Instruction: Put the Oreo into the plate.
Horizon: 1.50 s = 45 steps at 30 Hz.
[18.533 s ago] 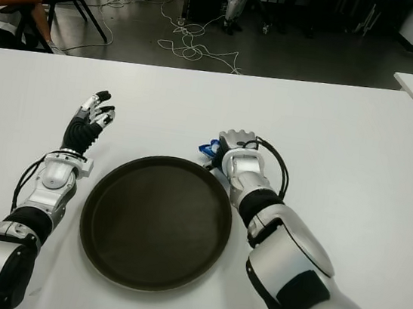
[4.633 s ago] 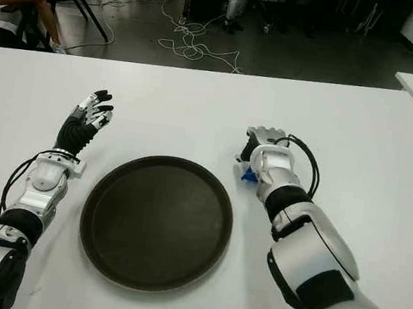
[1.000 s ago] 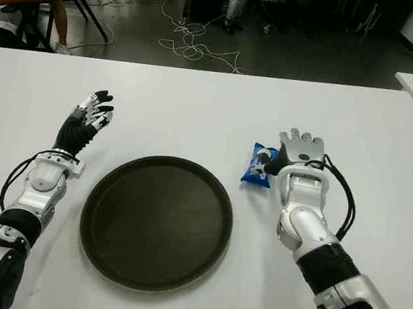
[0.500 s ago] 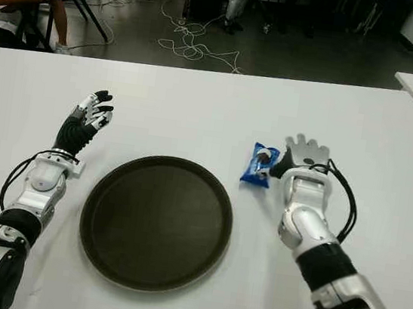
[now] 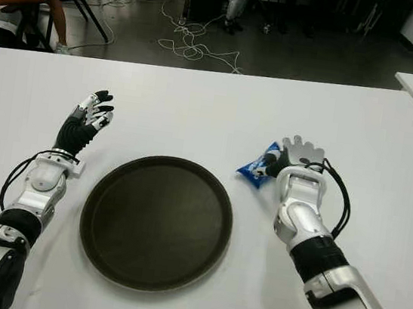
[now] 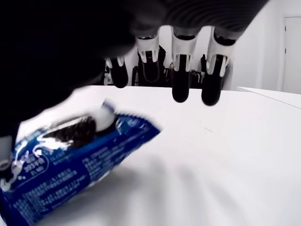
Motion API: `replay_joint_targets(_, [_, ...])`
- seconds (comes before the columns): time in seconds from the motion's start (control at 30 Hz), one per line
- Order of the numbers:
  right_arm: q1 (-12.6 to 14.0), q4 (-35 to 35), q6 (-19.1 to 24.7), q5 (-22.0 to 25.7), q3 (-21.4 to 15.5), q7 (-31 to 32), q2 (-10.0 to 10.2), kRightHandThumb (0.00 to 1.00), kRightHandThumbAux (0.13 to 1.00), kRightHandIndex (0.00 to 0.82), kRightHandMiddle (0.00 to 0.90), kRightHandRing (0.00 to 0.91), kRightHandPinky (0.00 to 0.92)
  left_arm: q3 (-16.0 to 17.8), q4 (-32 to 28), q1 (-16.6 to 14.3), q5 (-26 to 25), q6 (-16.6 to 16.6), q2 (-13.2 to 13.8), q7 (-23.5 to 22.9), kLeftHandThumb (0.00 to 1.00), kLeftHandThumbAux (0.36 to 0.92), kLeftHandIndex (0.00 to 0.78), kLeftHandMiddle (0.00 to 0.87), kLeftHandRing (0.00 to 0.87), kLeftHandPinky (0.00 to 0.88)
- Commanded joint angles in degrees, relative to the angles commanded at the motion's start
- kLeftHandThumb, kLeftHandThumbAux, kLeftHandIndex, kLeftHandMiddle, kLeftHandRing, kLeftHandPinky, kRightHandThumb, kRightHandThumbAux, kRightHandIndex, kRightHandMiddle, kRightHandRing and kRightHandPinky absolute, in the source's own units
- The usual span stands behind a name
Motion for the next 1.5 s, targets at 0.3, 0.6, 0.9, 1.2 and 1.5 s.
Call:
replay_joint_targets(0.3, [-0.75, 1.8, -0.65, 0.15, 0.65, -0.39, 0.95, 0.0, 0.471, 0.038, 0.064, 0.135, 0.272, -0.06, 0.36, 0.12, 0.05, -1.23, -0.14, 0.42, 0.515, 0.469, 0.114, 0.133, 0.144, 0.197])
replay_joint_targets(0.6, [-1.03, 3.07, -1.23, 0.71, 0.43, -1.82, 1.98, 0.0, 0.462, 0.049, 0.074, 0.153, 0.304, -0.26, 0.88, -0.05, 0.67, -1.48, -0.14, 1.67, 0.476, 0.468, 0.115, 0.146, 0.161, 0.203])
replay_joint_targets(0.9, [-1.57, 5.11, -2.02, 1.13, 0.46, -3.53, 3.02, 0.0, 0.47, 0.036, 0.072, 0.145, 0.265, -0.32, 1.03, -0.12, 0.83, -1.72, -0.23, 1.56, 0.486, 0.463, 0.106, 0.132, 0.146, 0.198])
replay_joint_targets(1.2, [-2.05, 6.47, -2.59, 1.42, 0.56, -4.42, 3.39, 0.0, 0.482, 0.034, 0.072, 0.138, 0.244, -0.26, 1.34, -0.19, 0.84, -2.05, -0.34, 1.79, 0.532, 0.466, 0.12, 0.132, 0.14, 0.19])
replay_joint_targets(1.5, [-2.17, 8.1, -3.48, 2.06, 0.88, -6.18, 4.21, 0.0, 0.482, 0.059, 0.083, 0.13, 0.199, -0.31, 1.76, -0.35, 0.88, -1.91, -0.4, 1.83, 0.556, 0.466, 0.11, 0.126, 0.137, 0.189])
